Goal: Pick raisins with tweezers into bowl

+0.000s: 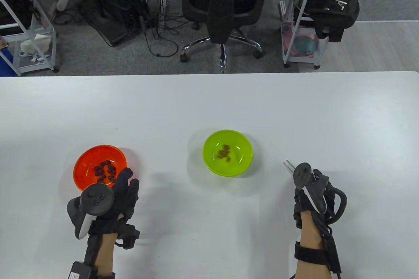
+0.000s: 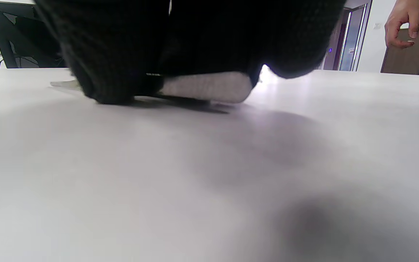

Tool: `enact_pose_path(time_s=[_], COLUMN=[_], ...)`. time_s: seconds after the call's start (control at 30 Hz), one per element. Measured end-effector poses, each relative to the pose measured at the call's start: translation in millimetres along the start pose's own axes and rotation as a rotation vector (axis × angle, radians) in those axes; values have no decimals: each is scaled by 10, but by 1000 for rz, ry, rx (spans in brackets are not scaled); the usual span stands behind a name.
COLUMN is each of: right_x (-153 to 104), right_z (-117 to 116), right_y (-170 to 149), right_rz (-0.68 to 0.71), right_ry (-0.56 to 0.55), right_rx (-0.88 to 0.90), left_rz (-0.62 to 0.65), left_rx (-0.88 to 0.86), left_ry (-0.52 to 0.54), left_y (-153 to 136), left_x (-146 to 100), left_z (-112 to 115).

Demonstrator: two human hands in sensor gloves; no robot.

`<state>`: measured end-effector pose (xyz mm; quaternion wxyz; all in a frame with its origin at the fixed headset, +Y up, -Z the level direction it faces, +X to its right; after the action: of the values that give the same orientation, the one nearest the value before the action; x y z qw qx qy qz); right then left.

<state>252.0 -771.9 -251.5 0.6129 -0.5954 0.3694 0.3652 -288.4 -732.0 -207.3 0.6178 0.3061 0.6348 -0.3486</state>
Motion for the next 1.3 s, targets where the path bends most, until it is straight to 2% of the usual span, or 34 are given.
enact_pose_path(time_s=[0.23,0.4,0.53,0.83,1.0,1.3], right_x=[-45,-168,-366,-853,-1013,-1135], right_z=[10,133,234,378,400,379], right_y=[39,110,281,602,725,852], right_rz=[18,66,179,397,488,572], right_ry=[-2,-95,-179,-269,-248,-220], right_rx=[-1,55,133,320,397,400], left_rz=[21,56,90,152,170,190], left_rx=[33,57,75,103,115,133], left_ry=[-12,8,17,57,62,42], left_y=[70,138,189,318,354,407], left_x=[-12,-29,-34,-94,-107,-118], left_z=[72,119,167,231,253,305])
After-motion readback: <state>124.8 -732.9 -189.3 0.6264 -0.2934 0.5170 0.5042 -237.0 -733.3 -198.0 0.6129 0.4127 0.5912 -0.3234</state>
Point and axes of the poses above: the tracker on the back of each hand, its own y axis roughly to the thumb side, its own x axis roughly from the wrist to the fingertips, z = x × y, the point moved 1 cm from there along x, roughly from the wrist to the fingertips, and after that the axes turned 1 degree about x, right-handed, at the moved point
